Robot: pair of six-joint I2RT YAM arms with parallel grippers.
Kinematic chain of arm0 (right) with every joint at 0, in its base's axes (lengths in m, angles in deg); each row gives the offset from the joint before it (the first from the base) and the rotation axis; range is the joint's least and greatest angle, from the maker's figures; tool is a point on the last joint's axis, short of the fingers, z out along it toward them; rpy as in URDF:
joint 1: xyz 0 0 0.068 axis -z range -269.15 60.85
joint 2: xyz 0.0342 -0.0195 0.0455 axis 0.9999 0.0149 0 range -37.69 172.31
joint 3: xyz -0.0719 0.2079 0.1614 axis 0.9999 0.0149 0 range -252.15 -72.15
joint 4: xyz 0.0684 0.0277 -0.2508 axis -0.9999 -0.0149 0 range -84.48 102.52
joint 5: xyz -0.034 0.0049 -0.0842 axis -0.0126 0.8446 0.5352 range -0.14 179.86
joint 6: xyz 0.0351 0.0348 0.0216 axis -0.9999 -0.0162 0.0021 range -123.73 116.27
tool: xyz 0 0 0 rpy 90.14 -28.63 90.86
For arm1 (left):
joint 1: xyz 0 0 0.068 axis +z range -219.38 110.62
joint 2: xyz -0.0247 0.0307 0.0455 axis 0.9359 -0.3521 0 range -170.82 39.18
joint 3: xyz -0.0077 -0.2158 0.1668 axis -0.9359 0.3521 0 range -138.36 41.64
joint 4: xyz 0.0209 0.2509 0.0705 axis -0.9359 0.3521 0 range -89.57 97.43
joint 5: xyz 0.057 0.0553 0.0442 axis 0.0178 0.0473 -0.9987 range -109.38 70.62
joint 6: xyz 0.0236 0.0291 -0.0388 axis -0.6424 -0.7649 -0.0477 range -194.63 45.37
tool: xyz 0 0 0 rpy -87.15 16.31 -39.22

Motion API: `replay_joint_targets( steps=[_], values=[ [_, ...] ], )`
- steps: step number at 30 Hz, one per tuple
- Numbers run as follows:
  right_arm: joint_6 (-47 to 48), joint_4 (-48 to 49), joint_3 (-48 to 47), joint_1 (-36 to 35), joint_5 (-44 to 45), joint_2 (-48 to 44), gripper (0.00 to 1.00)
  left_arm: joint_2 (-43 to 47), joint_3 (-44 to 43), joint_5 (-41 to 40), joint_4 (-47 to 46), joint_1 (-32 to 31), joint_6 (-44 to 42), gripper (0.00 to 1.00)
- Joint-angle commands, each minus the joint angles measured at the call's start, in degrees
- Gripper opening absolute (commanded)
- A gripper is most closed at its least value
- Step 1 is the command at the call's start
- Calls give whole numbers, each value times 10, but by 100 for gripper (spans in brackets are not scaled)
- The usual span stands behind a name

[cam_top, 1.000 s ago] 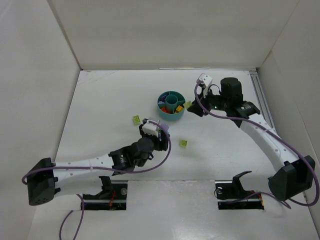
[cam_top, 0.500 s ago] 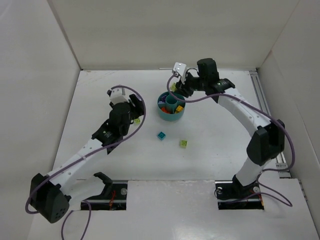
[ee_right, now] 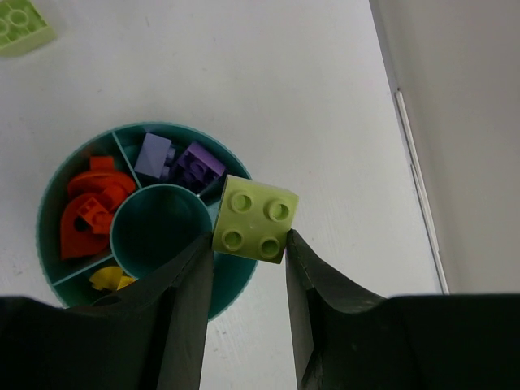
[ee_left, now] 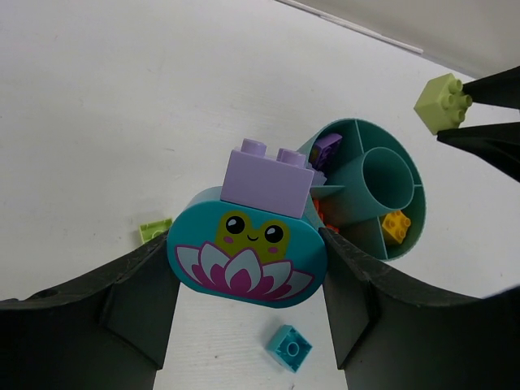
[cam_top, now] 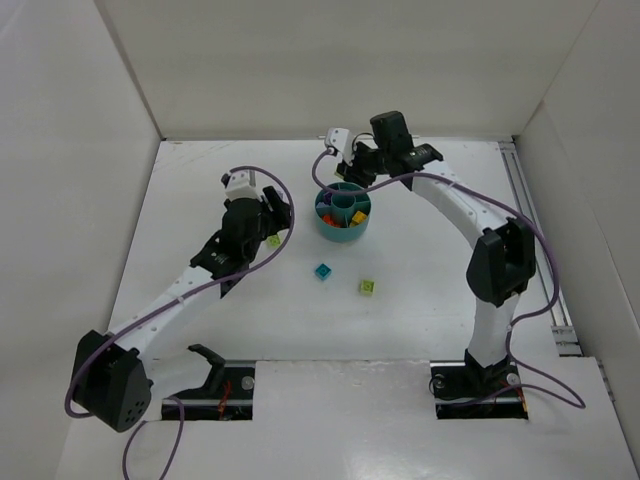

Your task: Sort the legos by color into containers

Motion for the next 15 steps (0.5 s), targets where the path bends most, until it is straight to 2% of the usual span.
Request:
replay_joint_targets(
  steps=[1,5,15],
  values=[
    [17,-15,-39,-2,44,7,11,-20,-11,18,-30,5,-14,20],
    [17,-30,-44,-7,90,21,11,-44,-24,29,-30,10,-20,20],
    [22,-36,-50,-7,142,43,13,-45,-24,34,-24,10,-20,20]
  ],
)
